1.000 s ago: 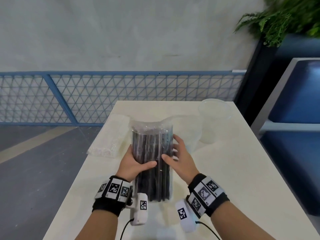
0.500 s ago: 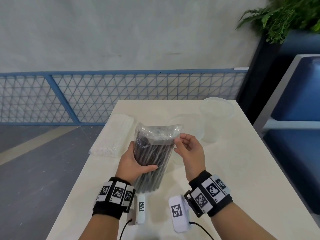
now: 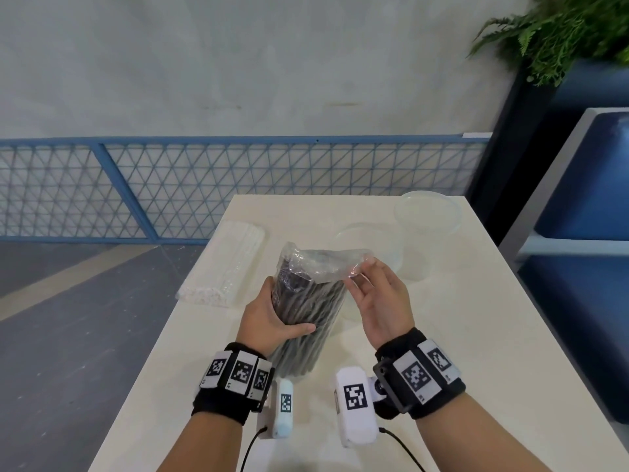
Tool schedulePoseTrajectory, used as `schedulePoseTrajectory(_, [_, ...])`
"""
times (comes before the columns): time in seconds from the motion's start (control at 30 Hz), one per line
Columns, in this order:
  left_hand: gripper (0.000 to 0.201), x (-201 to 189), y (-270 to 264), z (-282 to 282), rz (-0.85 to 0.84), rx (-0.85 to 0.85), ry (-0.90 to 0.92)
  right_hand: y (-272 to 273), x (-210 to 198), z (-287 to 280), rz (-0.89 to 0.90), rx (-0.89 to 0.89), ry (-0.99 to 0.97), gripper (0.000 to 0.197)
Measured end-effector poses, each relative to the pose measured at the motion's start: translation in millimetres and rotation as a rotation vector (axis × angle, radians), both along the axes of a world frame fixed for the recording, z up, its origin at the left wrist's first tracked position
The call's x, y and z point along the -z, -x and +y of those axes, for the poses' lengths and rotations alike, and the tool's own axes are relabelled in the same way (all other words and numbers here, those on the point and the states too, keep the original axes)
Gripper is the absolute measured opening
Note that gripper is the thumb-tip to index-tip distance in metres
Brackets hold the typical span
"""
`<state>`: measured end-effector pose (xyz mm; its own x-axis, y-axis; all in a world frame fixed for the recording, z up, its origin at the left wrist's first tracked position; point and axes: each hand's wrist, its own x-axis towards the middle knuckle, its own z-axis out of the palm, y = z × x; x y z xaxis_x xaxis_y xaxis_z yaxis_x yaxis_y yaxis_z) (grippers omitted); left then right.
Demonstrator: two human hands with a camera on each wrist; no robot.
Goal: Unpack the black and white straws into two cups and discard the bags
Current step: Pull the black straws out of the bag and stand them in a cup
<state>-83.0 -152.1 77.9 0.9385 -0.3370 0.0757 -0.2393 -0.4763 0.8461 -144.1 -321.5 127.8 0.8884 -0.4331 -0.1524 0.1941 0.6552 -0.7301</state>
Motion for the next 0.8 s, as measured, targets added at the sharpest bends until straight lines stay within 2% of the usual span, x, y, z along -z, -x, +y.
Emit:
schedulePoseTrajectory(0.03, [0.090, 1, 0, 0, 0.007, -0.001, 0.023, 2, 2, 2, 0.021, 0.025, 0.062, 0.013])
schedulePoseTrajectory(0.07, [0.087, 3, 0, 1, 0.012, -0.002, 0.044, 4, 5, 4, 0.038, 0.049, 0.180, 0.030])
schedulePoseTrajectory(0.13, [0.085, 4, 0, 2, 0.018, 0.003, 0.069, 7, 11, 7, 0.029, 0.093, 0.544, 0.063])
schedulePoseTrajectory(0.17, [0.085, 4, 1, 2, 0.022, 0.010, 0.073, 7, 13, 8, 0.009, 0.108, 0.746, 0.071])
schedulePoseTrajectory(0.2, [0.086, 3, 1, 2, 0.026, 0.017, 0.069, 7, 14, 8, -0.011, 0.128, 0.938, 0.070])
schedulePoseTrajectory(0.27, [0.090, 2, 1, 1, 0.022, 0.028, 0.053, 5, 12, 7, -0.073, 0.182, 1.167, 0.041])
schedulePoseTrajectory(0.33, [0.090, 1, 1, 0, 0.031, 0.030, 0.048, 2, 4, 4, -0.131, 0.204, 1.153, 0.013])
schedulePoseTrajectory(0.43, [0.080, 0, 2, 2, 0.051, 0.049, 0.044, -10, -12, -4, -0.123, 0.230, 1.054, 0.017])
schedulePoseTrajectory(0.53, [0.079, -2, 4, 0, 0.050, 0.100, 0.035, -22, -28, -15, -0.113, 0.274, 1.002, 0.016])
schedulePoseTrajectory(0.6, [0.078, -4, 5, -1, 0.051, 0.110, 0.034, -25, -34, -18, -0.127, 0.231, 0.970, 0.023])
schedulePoseTrajectory(0.7, [0.077, -4, 4, 1, 0.066, 0.091, 0.065, -22, -33, -22, -0.135, 0.227, 1.036, 0.037])
schedulePoseTrajectory(0.8, [0.078, -5, 2, 6, 0.058, 0.080, 0.075, -16, -26, -26, -0.168, 0.251, 1.234, 0.016])
